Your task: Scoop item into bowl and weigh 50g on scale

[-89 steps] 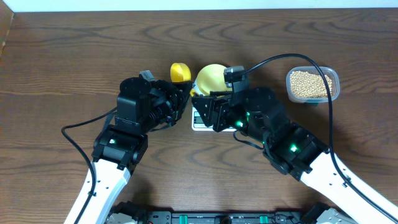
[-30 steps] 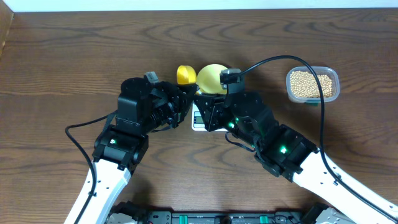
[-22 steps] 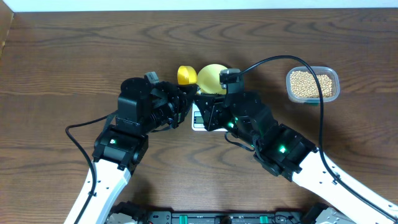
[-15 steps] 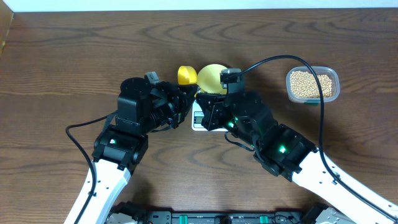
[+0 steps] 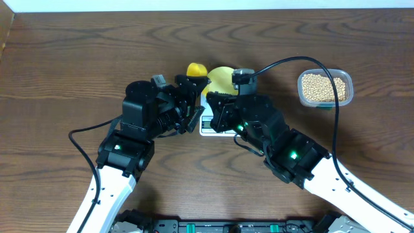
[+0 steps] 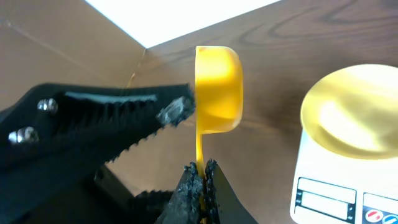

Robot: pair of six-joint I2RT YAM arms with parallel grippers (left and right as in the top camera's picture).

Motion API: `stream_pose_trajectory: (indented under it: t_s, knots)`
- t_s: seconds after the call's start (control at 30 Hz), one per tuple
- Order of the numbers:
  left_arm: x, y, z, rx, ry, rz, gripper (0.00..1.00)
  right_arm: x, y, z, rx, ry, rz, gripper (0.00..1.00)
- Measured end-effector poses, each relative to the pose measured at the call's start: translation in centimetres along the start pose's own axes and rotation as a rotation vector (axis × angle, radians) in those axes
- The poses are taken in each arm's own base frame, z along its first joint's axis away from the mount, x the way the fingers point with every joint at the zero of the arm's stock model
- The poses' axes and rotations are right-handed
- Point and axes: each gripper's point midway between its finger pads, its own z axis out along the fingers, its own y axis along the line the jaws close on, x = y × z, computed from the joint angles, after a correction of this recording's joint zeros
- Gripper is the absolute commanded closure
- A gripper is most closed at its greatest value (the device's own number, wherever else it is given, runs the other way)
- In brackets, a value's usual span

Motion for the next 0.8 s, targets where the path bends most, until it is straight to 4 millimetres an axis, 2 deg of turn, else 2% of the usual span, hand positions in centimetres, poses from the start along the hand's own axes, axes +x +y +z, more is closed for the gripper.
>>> stream_pose_trajectory:
  t_s: [0.13, 0.3, 0.4, 0.5, 0.6, 0.73, 0.8]
  knots:
    - [-0.1, 0.0, 0.0, 0.0, -0.004, 0.056, 0.07, -1.6, -1.5, 0.0, 0.051, -0.056, 0.014, 0.99]
    - [-0.2, 0.0, 0.0, 0.0, -0.009, 0.122, 0.07, -4.8, -5.5, -0.3, 0.15, -0.133, 0.055, 0.99]
    - [-0.3, 0.0, 0.0, -0.002, -0.02, 0.182, 0.07, -6.0, -7.8, -1.1, 0.211, -0.155, 0.072, 0.99]
    - [-0.4, 0.1, 0.0, -0.008, -0.024, 0.292, 0.07, -7.5, -9.0, -3.0, 0.237, -0.179, 0.068, 0.99]
    - [-0.4, 1.4, 0.0, -0.058, -0.016, 0.367, 0.07, -9.0, -9.5, -5.4, 0.224, -0.198, 0.046, 0.99]
    - [-0.6, 3.1, -0.2, -0.13, -0.011, 0.393, 0.07, -9.5, -10.8, -7.9, 0.21, -0.157, 0.029, 0.99]
    - [-0.7, 4.1, -0.3, -0.168, -0.01, 0.393, 0.07, -8.8, -11.5, -8.3, 0.187, -0.092, 0.028, 0.99]
